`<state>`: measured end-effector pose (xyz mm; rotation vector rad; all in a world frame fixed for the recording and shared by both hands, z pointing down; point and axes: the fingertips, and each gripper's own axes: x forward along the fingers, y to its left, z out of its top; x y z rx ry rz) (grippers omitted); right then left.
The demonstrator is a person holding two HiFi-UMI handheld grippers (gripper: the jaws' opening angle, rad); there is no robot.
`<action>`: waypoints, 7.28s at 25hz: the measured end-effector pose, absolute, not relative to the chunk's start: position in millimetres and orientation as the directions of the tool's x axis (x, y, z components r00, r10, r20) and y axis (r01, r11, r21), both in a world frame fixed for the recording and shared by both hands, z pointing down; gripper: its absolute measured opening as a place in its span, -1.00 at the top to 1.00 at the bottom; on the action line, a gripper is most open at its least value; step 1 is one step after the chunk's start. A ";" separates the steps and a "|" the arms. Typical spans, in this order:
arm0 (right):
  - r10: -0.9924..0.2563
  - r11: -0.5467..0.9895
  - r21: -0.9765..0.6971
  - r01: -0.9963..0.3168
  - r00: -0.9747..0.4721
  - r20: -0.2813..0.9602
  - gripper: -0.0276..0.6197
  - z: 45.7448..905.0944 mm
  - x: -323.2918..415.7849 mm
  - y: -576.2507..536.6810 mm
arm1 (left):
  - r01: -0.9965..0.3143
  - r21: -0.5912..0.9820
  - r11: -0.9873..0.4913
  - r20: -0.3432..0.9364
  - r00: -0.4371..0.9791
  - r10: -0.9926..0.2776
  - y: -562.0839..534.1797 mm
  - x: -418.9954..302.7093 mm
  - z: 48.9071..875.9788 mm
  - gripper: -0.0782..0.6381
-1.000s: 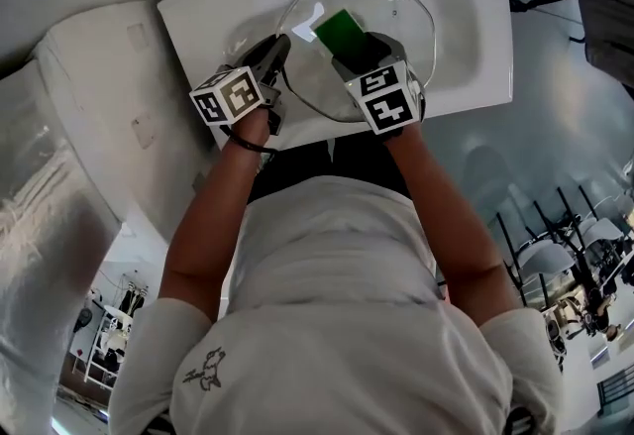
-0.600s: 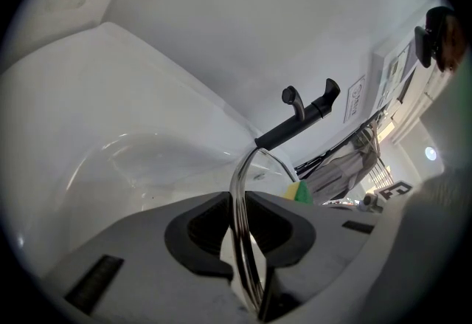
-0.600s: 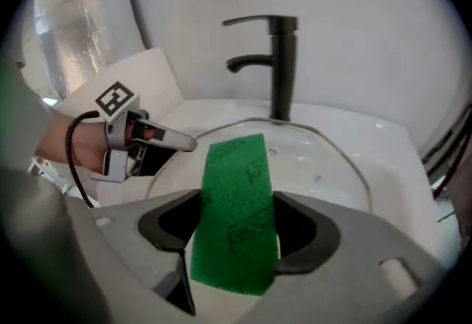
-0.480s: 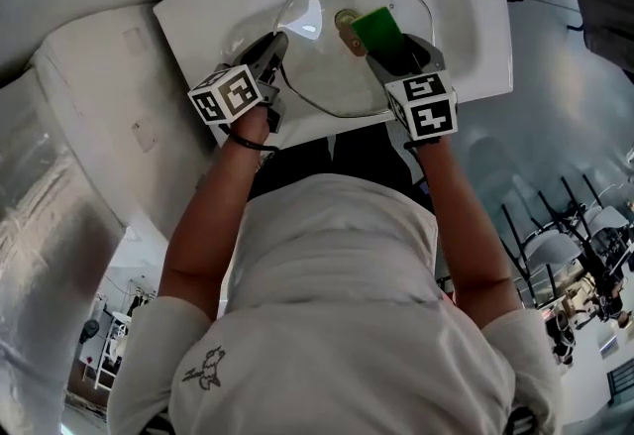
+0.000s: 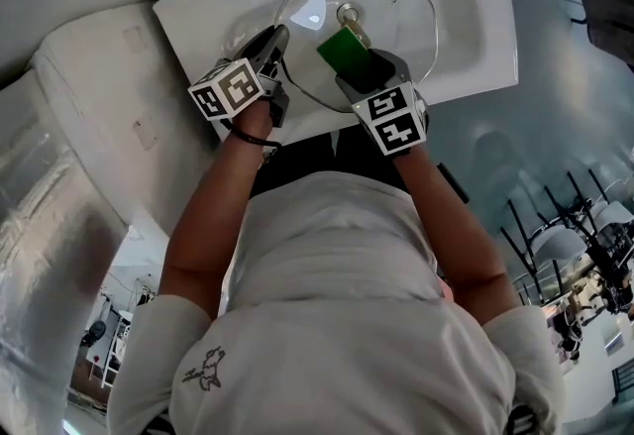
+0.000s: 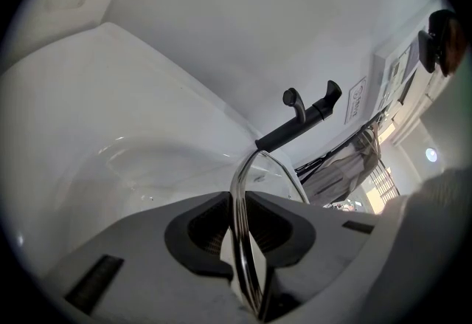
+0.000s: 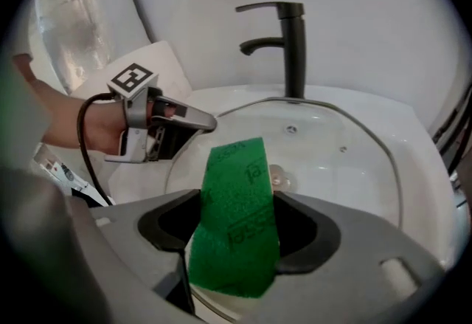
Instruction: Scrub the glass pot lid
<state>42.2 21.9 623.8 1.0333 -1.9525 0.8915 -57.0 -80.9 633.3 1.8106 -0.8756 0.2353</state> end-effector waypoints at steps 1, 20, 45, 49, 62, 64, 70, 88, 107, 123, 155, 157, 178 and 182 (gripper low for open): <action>-0.343 0.459 -0.248 -0.853 -0.428 0.836 -0.03 621.9 29.9 25.6 | -0.663 0.729 -0.170 0.540 0.710 -0.453 -81.2 -57.2 633.1 0.61; -0.036 0.798 -0.298 -0.524 -0.535 0.844 -0.02 630.2 14.2 32.7 | -0.642 0.730 -0.235 0.559 0.758 -0.336 -78.2 -51.9 638.1 0.61; -0.203 0.749 -0.156 -0.644 -0.448 0.871 -0.02 627.7 -2.8 -59.6 | -0.645 0.728 -0.231 0.563 0.755 -0.334 -78.4 -54.9 637.2 0.61; -0.160 0.743 -0.173 -0.647 -0.422 0.892 -0.02 633.6 15.8 -50.0 | -0.644 0.729 -0.230 0.559 0.755 -0.343 -78.1 -56.0 637.2 0.61; -0.034 0.728 -0.188 -0.659 -0.309 0.951 -0.02 634.2 93.6 -6.6 | -0.635 0.734 -0.239 0.551 0.763 -0.337 -78.5 -54.0 637.3 0.61; -0.023 0.722 -0.184 -0.667 -0.288 0.957 -0.02 633.2 102.2 -3.7 | -0.639 0.732 -0.239 0.555 0.761 -0.336 -78.6 -53.8 637.4 0.61; 0.000 0.704 -0.180 -0.687 -0.253 0.967 -0.02 629.6 119.8 3.2 | -0.649 0.721 -0.242 0.565 0.753 -0.338 -78.0 -53.4 636.7 0.60; -0.202 0.776 -0.091 -0.624 -0.383 0.901 -0.03 572.0 107.4 -25.3 | -0.738 0.542 -0.402 0.563 0.674 -0.479 -88.8 -55.4 588.0 0.29; -0.411 0.834 -0.021 -0.551 -0.647 0.642 -0.03 432.3 117.7 -58.5 | -0.808 0.450 -0.380 0.402 0.563 -0.722 -58.1 -48.7 427.9 0.29; -0.550 0.789 0.009 -0.615 -0.698 0.459 -0.03 342.6 100.0 -0.1 | -0.789 0.288 -0.543 0.252 0.610 -0.751 31.4 -55.5 312.1 0.30; -0.660 0.726 0.108 -0.680 -0.643 0.390 -0.02 266.8 131.3 245.3 | -0.703 0.270 -0.658 0.139 0.705 -0.695 262.1 -18.4 253.3 0.79; -0.653 0.734 0.104 -0.671 -0.655 0.380 -0.02 263.2 146.2 257.2 | -0.707 0.269 -0.654 0.135 0.700 -0.701 272.3 -1.9 247.8 0.79; -0.572 0.812 0.068 -0.580 -0.767 0.292 -0.01 260.8 310.3 407.9 | -0.785 0.232 -0.575 0.150 0.613 -0.776 433.9 162.6 237.9 0.79; -0.575 0.809 0.049 -0.586 -0.769 0.280 -0.01 257.5 333.9 433.0 | -0.799 0.218 -0.561 0.150 0.595 -0.789 462.3 180.3 232.5 0.79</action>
